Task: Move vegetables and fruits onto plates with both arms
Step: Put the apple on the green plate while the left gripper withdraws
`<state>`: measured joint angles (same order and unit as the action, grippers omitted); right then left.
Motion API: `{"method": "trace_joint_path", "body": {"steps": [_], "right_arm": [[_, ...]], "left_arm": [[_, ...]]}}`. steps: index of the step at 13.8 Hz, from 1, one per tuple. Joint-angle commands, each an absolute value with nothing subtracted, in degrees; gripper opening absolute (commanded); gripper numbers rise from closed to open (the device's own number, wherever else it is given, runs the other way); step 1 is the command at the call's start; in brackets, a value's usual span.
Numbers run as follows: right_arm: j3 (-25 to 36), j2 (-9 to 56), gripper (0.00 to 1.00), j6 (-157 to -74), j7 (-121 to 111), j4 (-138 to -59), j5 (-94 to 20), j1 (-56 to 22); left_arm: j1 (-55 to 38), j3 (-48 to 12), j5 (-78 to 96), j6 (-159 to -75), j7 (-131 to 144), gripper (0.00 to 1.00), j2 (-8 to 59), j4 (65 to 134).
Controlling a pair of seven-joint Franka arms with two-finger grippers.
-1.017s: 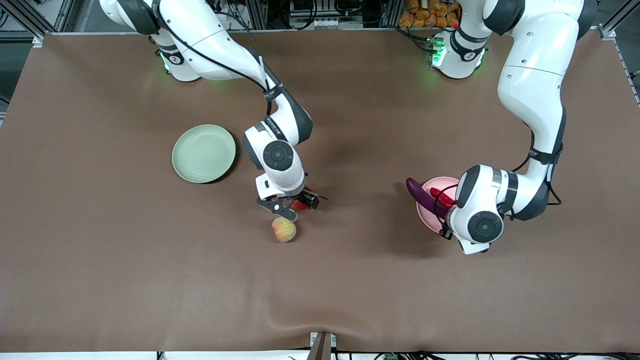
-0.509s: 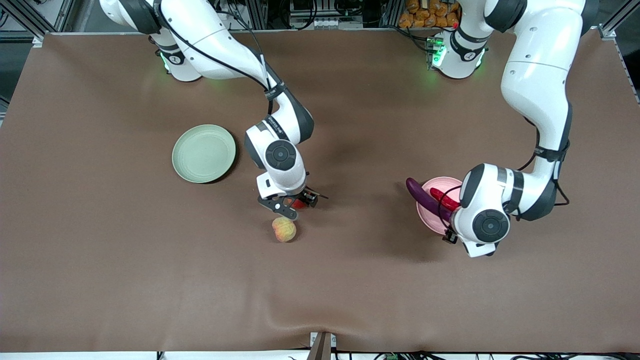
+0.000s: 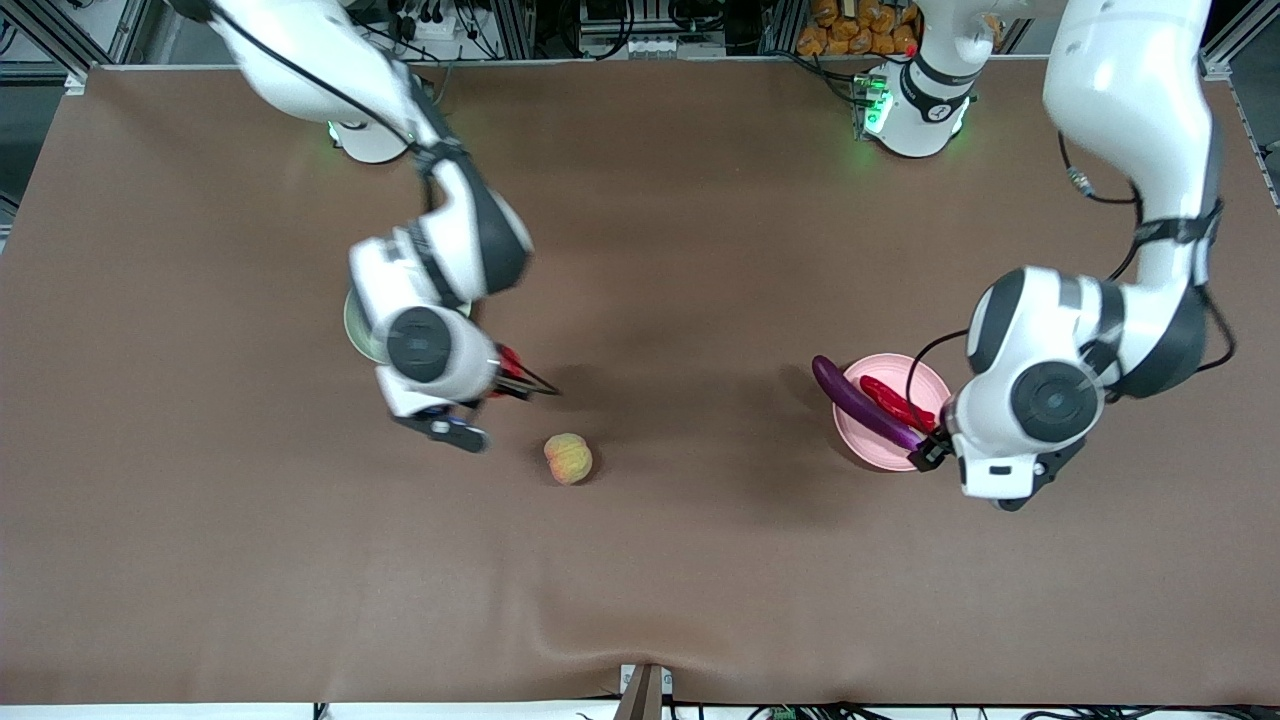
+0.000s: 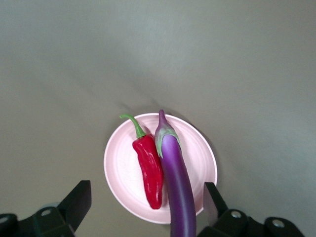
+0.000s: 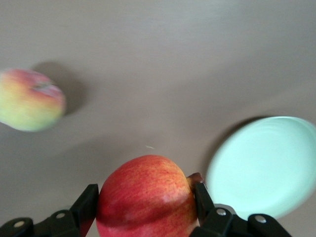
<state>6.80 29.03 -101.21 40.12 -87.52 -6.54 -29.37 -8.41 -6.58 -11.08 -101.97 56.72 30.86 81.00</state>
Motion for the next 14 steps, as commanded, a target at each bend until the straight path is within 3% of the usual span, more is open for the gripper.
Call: {"method": "trace_joint_path", "body": {"steps": [1,4,8,9,10,11,13,14], "right_arm": [[5.89,16.12,0.0,-107.2,31.06,-108.48,-5.63,-25.68],[5.98,9.23,0.0,-117.31,27.25,-125.29,-4.49,-23.64],[5.98,9.75,0.0,-127.5,27.16,-134.37,-2.99,-21.36],[5.98,10.19,0.19,-127.96,27.16,-134.47,-2.99,-21.27],[5.89,10.54,0.84,-128.06,27.25,-134.3,-2.99,-21.27],[5.89,10.55,1.0,-127.8,27.42,-134.12,-3.08,-21.27],[5.63,9.67,1.0,-122.73,27.95,-130.63,-3.51,-22.06],[5.54,10.02,1.0,-116.52,28.21,-124.6,-4.3,-22.67]], "left_arm": [[-6.59,-7.82,-11.16,-98.28,49.07,1.0,23.66,83.5],[-6.5,-7.91,-10.29,-95.98,41.78,1.0,19.7,83.23],[-3.35,-7.91,-8.19,-90.19,24.06,1.0,14.6,83.14],[-1.95,-7.82,-6.35,-88.09,17.64,1.0,13.11,83.06],[-1.32,-7.82,-5.81,-86.33,13.84,1.0,11.7,83.06],[-1.32,-7.82,-5.8,-85.87,12.76,1.0,10.47,83.06],[-1.41,-8.0,-5.63,-85.43,11.61,1.0,8.1,83.14],[-1.41,-8.0,-5.19,-85.08,10.21,1.0,7.3,83.06]]}}
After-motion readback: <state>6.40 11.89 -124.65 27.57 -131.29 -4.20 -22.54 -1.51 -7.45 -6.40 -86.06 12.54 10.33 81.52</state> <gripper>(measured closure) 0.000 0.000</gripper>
